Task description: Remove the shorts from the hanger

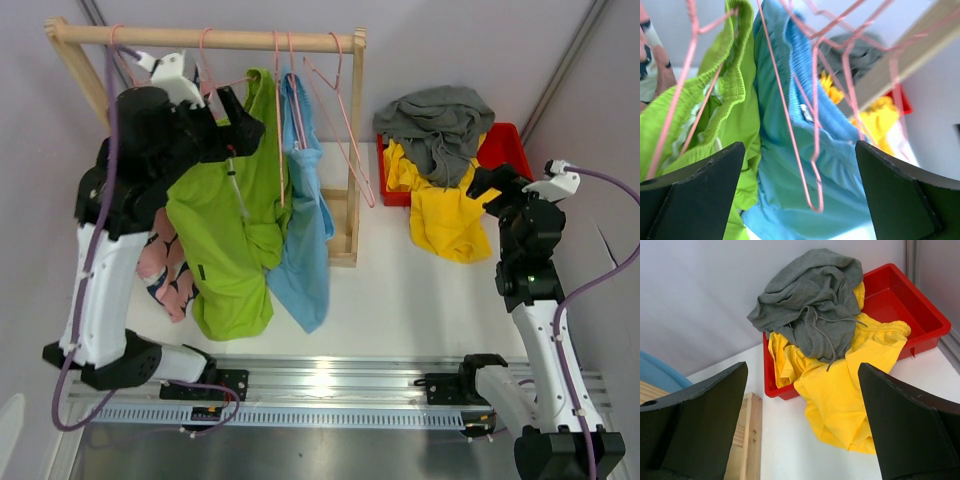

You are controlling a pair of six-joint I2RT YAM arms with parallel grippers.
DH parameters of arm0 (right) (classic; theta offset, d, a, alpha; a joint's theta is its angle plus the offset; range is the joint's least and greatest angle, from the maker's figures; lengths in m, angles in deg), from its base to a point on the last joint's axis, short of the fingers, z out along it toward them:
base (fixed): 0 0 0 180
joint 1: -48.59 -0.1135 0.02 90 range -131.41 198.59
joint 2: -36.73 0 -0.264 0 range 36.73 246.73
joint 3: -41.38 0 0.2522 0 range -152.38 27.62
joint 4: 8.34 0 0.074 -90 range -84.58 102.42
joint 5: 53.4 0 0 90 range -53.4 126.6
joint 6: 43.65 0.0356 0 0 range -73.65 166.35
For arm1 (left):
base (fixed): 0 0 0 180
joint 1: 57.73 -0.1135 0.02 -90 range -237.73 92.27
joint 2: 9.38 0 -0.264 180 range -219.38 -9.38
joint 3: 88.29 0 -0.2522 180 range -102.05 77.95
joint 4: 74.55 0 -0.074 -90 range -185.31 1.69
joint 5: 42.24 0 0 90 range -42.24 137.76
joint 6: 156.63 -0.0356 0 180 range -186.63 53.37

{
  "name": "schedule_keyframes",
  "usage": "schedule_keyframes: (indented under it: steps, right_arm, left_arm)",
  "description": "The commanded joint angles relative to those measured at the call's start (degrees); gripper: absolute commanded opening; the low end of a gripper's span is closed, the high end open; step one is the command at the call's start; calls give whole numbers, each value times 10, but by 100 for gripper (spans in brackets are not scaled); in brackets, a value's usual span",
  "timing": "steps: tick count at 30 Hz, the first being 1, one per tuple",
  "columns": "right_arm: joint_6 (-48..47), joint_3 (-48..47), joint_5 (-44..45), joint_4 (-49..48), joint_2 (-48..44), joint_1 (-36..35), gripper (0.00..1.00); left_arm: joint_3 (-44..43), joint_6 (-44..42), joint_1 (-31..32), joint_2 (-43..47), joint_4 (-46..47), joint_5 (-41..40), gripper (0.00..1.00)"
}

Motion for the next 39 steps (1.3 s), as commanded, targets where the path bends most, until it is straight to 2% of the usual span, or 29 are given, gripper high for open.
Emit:
schedule_keyframes:
  steps: [1,4,9,13,31,34,35,37,38,39]
  right_arm:
    - [9,-2,-6,19,-19,2,99]
    - [11,-2,-6,24,-26,2,99]
    - [11,-3,-6,30,-32,2,99]
    - [4,-3,-1,36,-38,2,99]
    - [-5,9,7,39,-48,3,99]
    - [-5,11,8,38,-48,3,99]
    - [-7,11,7,38,-49,3,99]
    - [-7,12,8,37,-49,3,99]
    - [-8,12,9,37,-49,3,99]
    - [-9,12,9,37,-49,3,99]
  left_arm:
    - [-14,19,18,39,-2,6,95]
    - [-16,36,33,42,13,35,88]
    - [-36,45,77,3,23,21,82]
    - [-44,51,98,-28,45,5,82]
    - [-56,58,99,-134,93,-57,75]
    - [-65,57,100,-149,90,-67,61]
    - [-78,57,99,-155,84,-81,48]
    - [-123,57,100,-171,68,-99,35]
    - [-137,55,100,-192,48,-107,23]
    - [-152,49,99,-201,39,-118,16]
